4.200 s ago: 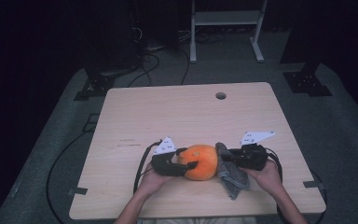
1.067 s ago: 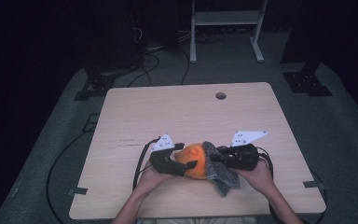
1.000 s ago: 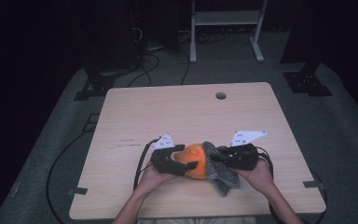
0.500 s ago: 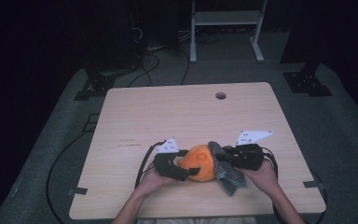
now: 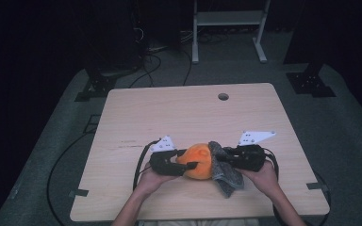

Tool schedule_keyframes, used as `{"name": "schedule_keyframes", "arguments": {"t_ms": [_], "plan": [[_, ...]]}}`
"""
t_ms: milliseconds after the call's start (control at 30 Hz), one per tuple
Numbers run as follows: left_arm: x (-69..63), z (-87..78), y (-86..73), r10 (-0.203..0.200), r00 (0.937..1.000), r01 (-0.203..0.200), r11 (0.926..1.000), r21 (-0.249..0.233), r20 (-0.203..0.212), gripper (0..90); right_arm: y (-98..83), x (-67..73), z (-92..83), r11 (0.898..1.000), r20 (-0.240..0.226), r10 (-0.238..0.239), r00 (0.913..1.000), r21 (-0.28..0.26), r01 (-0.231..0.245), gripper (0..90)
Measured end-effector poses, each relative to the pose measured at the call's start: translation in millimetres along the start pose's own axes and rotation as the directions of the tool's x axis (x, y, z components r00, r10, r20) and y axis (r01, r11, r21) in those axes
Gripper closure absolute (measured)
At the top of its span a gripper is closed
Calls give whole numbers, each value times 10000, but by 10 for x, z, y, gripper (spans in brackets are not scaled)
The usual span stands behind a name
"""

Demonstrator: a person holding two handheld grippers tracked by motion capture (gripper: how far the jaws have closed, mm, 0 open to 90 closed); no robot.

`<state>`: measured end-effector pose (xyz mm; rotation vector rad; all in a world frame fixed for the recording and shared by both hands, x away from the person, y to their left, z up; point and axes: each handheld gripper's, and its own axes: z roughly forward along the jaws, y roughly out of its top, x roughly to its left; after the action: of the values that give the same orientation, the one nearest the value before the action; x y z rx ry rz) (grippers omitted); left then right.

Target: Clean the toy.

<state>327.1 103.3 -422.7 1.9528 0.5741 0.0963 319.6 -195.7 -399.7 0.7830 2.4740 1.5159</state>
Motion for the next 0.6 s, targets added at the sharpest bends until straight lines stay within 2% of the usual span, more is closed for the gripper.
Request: {"name": "schedule_keyframes", "arguments": {"t_ms": [133,200,233,333,433,533,600], "plan": [[-41,42,20,53,9998,-52,10000,35,-200,398,138,171,-31,9976,-367,-536,9979,-469,518,757],[-46,27,30,60,9998,-60,10000,15,-198,398,202,251,1,9952,-225,-910,9956,-378,901,756],[-40,15,28,-23,10000,23,10000,-48,-97,397,206,257,9,9953,-163,-902,9958,-369,896,757],[-53,-13,38,76,9999,-76,10000,-64,119,384,180,217,19,9962,-18,-824,9966,-271,823,757],[-55,32,30,38,9992,-39,10000,3,404,299,109,135,29,9986,60,-500,9987,-154,500,758],[-14,60,0,194,9994,-191,9997,-126,303,168,72,53,13,9994,302,-292,9991,-166,297,757],[8,99,-22,202,9998,-203,9996,202,58,120,61,4,9,9997,414,-198,9989,-166,205,757]]}}
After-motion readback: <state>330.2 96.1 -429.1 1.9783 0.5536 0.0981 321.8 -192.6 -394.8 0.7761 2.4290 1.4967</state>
